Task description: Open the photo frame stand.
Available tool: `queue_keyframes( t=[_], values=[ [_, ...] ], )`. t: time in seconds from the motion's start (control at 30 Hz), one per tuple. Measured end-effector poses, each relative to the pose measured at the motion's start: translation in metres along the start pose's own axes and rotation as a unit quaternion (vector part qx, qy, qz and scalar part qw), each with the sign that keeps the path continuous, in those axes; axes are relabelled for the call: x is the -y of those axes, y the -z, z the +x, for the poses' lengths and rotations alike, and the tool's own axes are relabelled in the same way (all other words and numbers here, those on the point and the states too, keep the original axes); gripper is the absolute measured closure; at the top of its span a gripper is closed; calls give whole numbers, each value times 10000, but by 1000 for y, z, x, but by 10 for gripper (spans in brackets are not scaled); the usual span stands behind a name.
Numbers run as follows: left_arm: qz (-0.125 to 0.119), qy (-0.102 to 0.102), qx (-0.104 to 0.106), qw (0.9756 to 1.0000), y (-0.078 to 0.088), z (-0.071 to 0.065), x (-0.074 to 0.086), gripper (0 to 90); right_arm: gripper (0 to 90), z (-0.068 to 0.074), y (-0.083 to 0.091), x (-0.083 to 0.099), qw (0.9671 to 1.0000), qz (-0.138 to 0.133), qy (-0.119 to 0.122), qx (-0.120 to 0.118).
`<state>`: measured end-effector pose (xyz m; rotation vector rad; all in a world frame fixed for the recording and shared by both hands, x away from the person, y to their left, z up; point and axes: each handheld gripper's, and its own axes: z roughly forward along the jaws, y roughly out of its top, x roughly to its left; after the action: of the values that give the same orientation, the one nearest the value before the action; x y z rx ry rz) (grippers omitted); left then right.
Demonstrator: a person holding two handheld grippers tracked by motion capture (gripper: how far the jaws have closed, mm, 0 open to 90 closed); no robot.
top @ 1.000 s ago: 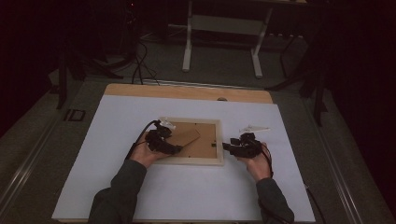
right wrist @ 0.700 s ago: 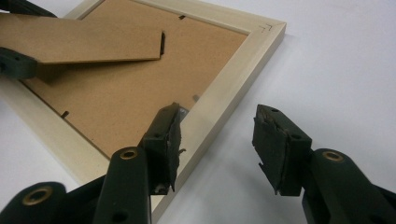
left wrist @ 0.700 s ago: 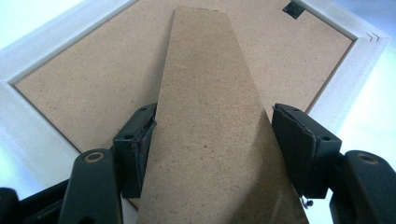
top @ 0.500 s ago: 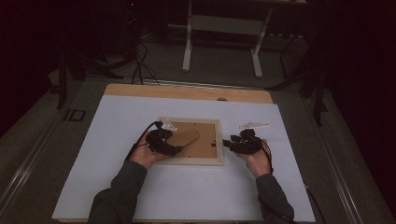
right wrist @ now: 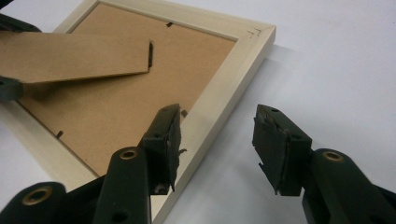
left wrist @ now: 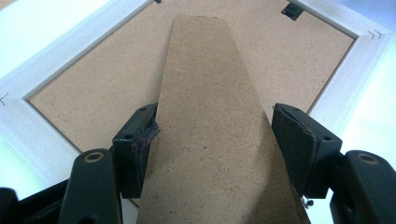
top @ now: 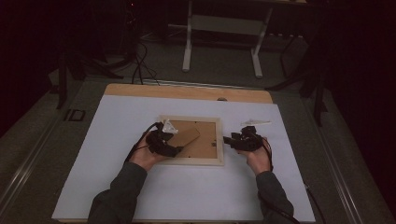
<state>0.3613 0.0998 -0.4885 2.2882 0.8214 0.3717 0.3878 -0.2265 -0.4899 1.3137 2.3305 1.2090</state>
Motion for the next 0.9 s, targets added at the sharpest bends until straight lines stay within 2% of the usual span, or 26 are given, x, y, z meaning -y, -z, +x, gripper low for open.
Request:
queue_keyframes(
  t=[0.3, 0.9],
  values=[
    [-85, -212, -158, 9996, 5, -6, -2, 364, 508, -2, 1, -6, 10000, 21, 10, 32],
    [-241, -455, -409, 9978, 11, -17, -2, 364, 508, 2, 3, -26, 9999, 12, 146, 91]
  ],
)
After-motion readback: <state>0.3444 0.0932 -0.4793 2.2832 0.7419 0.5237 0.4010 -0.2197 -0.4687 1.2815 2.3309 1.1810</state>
